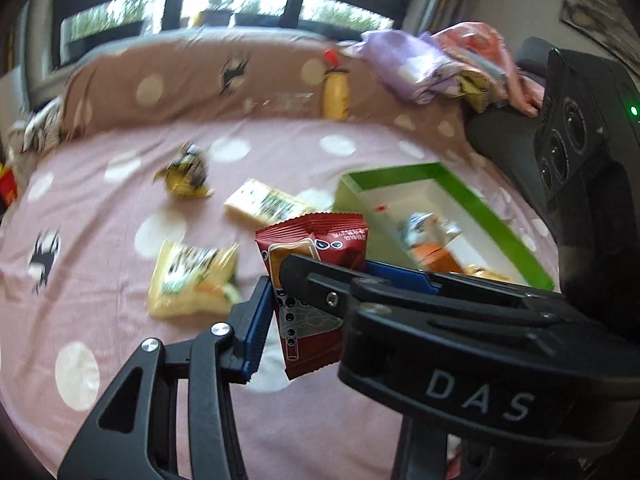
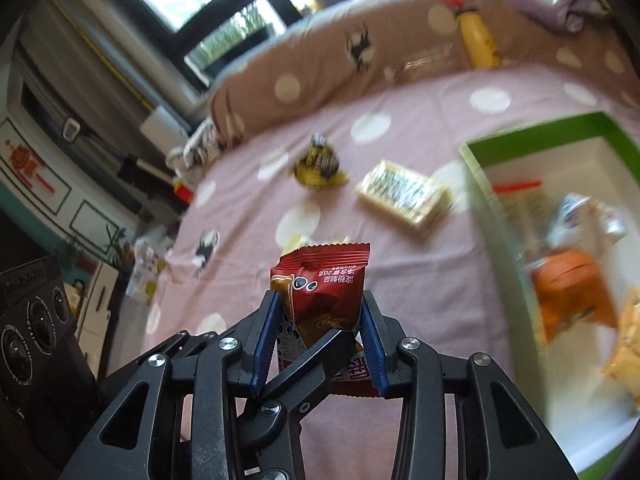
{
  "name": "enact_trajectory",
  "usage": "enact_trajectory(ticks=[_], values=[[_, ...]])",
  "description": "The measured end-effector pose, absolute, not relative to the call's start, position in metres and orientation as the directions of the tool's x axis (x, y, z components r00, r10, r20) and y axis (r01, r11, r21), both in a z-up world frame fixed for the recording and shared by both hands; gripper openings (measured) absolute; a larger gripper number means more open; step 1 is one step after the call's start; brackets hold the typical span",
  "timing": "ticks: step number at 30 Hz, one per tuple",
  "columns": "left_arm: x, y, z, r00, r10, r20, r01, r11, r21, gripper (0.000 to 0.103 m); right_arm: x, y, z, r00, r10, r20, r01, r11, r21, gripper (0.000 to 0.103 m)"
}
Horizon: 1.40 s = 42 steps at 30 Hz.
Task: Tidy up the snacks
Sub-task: 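Carry the red-white wrapper over the green box and open the right gripper, then move the right gripper to the yellow-green bread pack and grasp it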
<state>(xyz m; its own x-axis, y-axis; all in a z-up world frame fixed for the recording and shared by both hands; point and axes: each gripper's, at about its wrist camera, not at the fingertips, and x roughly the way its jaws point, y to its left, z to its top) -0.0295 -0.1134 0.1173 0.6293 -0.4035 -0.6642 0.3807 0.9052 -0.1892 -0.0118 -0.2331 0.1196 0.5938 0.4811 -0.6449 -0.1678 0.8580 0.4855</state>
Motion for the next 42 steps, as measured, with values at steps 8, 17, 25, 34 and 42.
enact_trajectory(ticks=[8, 17, 25, 34, 42], values=[[-0.033, -0.195, 0.145, 0.612, -0.505, -0.608, 0.549, 0.825, -0.134, 0.043, -0.037, -0.323, 0.144, 0.748, 0.385, -0.54, -0.037, 0.838, 0.545, 0.042], [-0.026, -0.263, 0.127, 0.514, -0.559, -0.65, 0.618, 0.767, -0.171, 0.043, -0.042, -0.384, 0.12, 0.758, 0.311, -0.574, 0.143, 0.779, 0.611, 0.042], [-0.019, -0.279, 0.112, 0.458, -0.571, -0.682, 0.616, 0.756, -0.219, 0.044, -0.039, -0.407, 0.101, 0.724, 0.247, -0.644, 0.275, 0.754, 0.597, 0.042], [-0.022, -0.239, 0.125, 0.523, -0.529, -0.668, 0.556, 0.806, -0.203, 0.078, -0.041, -0.393, 0.115, 0.756, 0.224, -0.615, 0.236, 0.782, 0.576, 0.07], [-0.014, -0.154, 0.129, 0.649, -0.344, -0.678, 0.364, 0.924, -0.12, 0.088, -0.026, -0.341, 0.131, 0.768, 0.288, -0.572, 0.097, 0.83, 0.549, 0.077]])
